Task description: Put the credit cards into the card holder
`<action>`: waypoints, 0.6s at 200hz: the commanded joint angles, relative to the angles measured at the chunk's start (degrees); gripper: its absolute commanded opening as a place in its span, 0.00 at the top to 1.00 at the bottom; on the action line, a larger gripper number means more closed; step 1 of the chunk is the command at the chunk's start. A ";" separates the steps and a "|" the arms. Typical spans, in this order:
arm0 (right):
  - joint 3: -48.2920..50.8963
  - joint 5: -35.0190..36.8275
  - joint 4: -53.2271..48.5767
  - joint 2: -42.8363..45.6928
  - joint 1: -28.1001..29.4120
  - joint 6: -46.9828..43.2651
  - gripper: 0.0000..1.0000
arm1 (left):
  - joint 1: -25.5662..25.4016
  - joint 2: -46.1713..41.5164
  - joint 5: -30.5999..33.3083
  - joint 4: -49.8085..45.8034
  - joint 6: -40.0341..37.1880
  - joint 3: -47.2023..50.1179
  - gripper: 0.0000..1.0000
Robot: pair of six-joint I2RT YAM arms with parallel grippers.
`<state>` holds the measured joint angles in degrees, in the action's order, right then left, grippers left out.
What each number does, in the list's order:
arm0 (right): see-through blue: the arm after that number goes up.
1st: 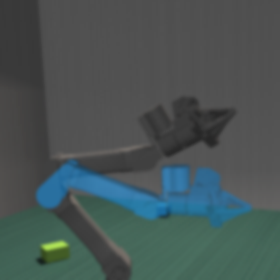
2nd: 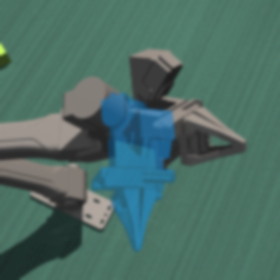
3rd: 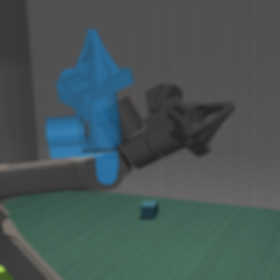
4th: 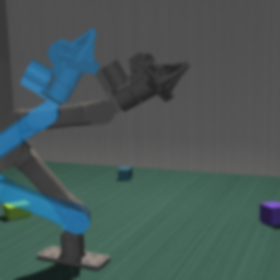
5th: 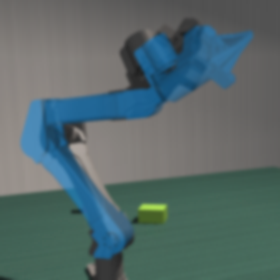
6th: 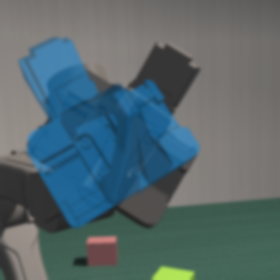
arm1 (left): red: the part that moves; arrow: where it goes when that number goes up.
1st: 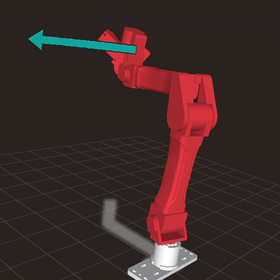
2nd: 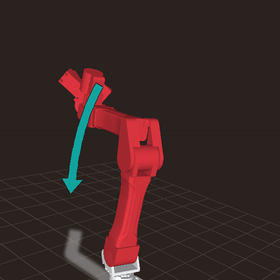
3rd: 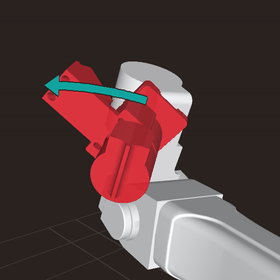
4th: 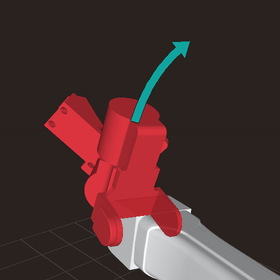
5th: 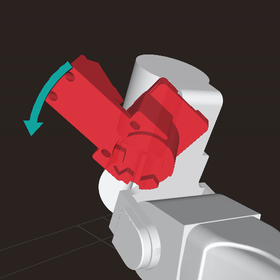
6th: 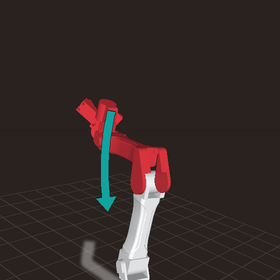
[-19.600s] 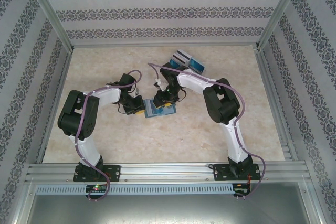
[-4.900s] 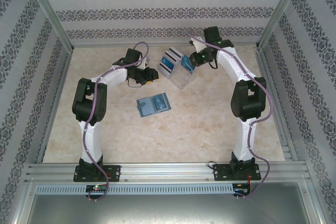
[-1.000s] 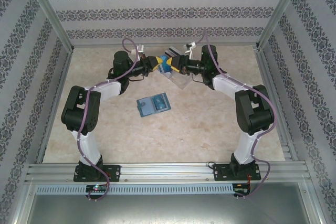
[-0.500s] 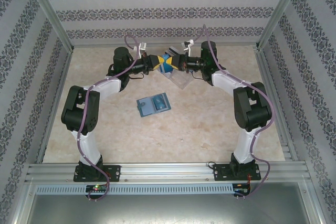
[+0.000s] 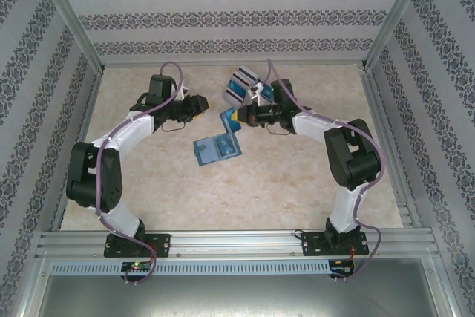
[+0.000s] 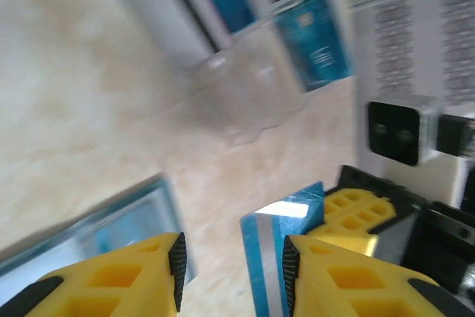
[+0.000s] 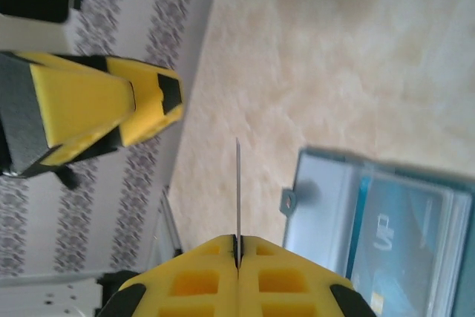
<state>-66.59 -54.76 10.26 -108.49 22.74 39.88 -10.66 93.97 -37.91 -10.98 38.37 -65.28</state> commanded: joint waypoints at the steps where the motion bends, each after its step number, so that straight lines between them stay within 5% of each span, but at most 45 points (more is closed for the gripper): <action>1: 0.19 3.50 -2.17 -1.62 3.24 -6.28 1.00 | 0.02 -1.17 10.32 -15.56 -7.69 4.99 0.61; 60: 0.09 8.31 -1.19 -6.98 6.17 -8.09 1.00 | 0.07 -0.75 15.83 -13.46 -5.78 12.01 0.67; 120: -0.14 8.42 -0.37 -9.31 5.99 -7.85 1.00 | 0.02 4.31 12.26 -7.82 -3.92 12.38 0.68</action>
<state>-66.46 -46.24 8.75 -116.11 28.64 33.01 -10.66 96.44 -25.04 -21.15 33.87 -52.95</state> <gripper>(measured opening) 0.059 0.329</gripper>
